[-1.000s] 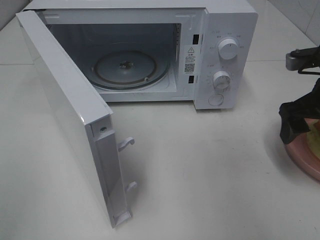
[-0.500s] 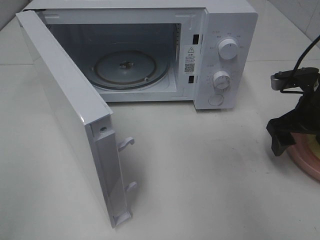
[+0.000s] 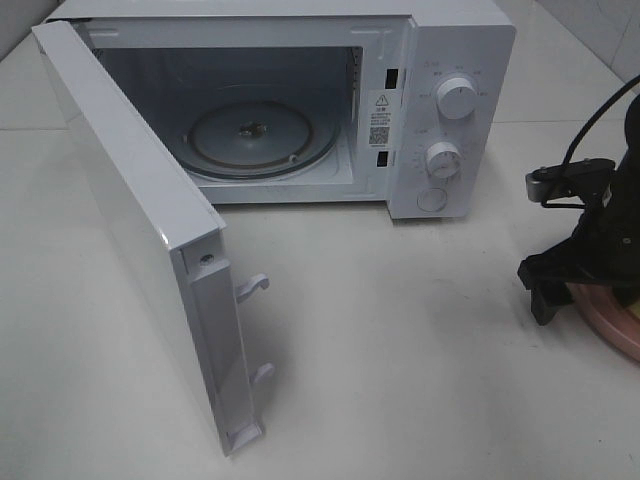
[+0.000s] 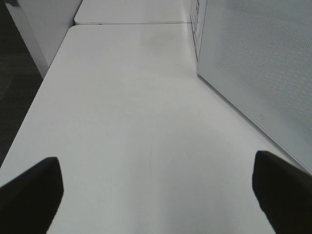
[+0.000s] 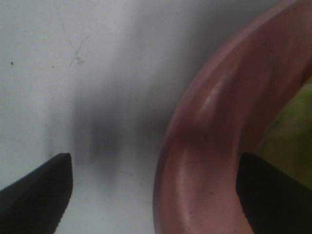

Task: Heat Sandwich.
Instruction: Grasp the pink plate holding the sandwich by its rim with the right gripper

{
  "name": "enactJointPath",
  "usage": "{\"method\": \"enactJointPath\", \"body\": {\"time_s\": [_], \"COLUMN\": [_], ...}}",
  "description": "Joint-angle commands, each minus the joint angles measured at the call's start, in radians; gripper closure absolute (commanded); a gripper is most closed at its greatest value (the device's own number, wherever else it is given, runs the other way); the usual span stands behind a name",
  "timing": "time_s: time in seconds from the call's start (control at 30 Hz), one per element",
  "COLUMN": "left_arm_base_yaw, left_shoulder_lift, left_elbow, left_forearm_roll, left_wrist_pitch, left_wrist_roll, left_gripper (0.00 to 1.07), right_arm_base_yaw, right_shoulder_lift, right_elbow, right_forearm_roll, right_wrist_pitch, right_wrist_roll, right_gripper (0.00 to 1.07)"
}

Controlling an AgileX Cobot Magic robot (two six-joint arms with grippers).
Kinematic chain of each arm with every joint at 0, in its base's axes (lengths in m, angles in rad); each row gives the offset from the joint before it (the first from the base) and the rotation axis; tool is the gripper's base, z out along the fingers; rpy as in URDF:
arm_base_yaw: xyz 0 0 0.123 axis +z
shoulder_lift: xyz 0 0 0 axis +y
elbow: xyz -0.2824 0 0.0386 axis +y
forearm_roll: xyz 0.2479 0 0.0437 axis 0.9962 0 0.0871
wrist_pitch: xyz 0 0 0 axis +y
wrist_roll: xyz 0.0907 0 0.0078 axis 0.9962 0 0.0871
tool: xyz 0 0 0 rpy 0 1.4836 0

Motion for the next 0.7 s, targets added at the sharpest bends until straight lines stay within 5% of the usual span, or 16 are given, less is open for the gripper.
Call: {"method": "enactJointPath", "body": {"time_s": [0.03, 0.4, 0.6, 0.67, 0.7], "left_arm_base_yaw": [0.003, 0.003, 0.003, 0.003, 0.003], "left_shoulder_lift": [-0.027, -0.027, -0.027, -0.027, -0.027], "left_elbow": [0.002, 0.002, 0.002, 0.002, 0.002], "left_forearm_roll": [-0.006, -0.006, -0.006, -0.006, -0.006], "left_wrist_pitch": [-0.007, -0.007, -0.007, -0.007, -0.007], "left_wrist_roll": [-0.002, -0.002, -0.002, -0.002, -0.002], "left_gripper": [0.03, 0.03, 0.03, 0.03, 0.03], "right_arm_base_yaw": [-0.007, -0.007, -0.007, -0.007, -0.007], "right_shoulder_lift": [0.025, 0.043, 0.043, 0.043, 0.043], "right_elbow": [-0.008, -0.008, -0.008, -0.008, -0.008], "right_forearm_roll": [-0.021, -0.021, -0.024, -0.028, -0.047], "right_wrist_pitch": [-0.020, -0.037, -0.027, -0.023, -0.015], "right_wrist_roll": [0.014, 0.021, 0.021, 0.021, 0.021], "right_gripper": [0.21, 0.26, 0.51, 0.67, 0.85]}}
